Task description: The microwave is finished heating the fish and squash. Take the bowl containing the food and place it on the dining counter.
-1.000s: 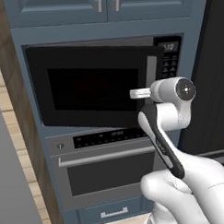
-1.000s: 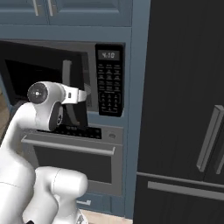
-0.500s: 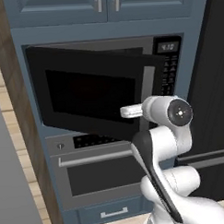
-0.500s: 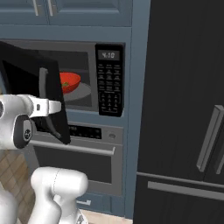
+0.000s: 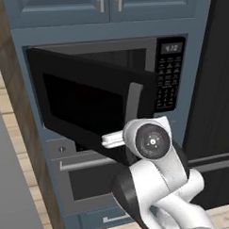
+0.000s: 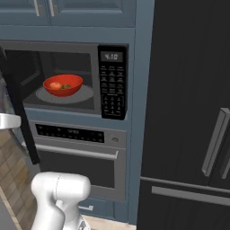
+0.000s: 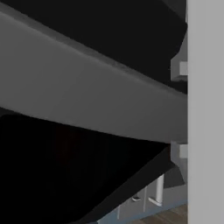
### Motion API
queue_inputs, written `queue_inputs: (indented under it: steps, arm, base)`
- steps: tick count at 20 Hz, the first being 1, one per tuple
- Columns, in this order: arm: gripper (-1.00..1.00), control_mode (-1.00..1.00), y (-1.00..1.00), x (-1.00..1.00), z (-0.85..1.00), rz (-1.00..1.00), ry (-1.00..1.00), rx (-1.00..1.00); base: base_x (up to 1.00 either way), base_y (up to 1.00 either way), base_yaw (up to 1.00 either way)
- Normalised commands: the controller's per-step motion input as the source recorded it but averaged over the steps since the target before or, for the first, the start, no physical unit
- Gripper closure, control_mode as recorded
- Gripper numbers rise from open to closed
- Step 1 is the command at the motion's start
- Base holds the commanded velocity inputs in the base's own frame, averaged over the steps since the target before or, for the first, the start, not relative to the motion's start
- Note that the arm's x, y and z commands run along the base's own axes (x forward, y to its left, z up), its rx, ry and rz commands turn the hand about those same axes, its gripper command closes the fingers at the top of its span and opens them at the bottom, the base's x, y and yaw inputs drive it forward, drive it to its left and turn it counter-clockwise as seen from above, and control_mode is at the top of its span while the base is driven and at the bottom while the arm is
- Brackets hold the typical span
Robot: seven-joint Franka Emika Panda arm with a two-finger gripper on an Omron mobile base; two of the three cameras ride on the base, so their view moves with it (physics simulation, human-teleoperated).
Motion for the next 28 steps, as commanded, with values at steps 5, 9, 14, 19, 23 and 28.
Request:
queue_inputs:
  steps: [5,9,14,19,23,28]
  arm:
    - [-1.0,-1.0,0.0,-1.0,-0.17,0.07,-0.01,-0.02]
    - [-1.0,-1.0,-0.19,-1.0,-0.09,0.05,-0.07,0.0]
    - [-1.0,-1.0,-0.94,-0.64,0.29,0.05,-0.13,0.23]
    - [-1.0,-1.0,-1.0,0.0,0.45,0.16,-0.03,0.43]
    - [-1.0,-1.0,-1.0,0.27,0.25,0.2,0.01,0.45]
    - [-1.0,-1.0,-0.76,0.64,0.02,0.16,0.25,0.43]
  base:
    - [0.0,0.0,0.0]
    - [0.0,0.0,0.0]
    - [0.0,0.0,0.0]
    - [0.0,0.0,0.0]
    - [0.0,0.0,0.0]
    - [0.0,0.0,0.0]
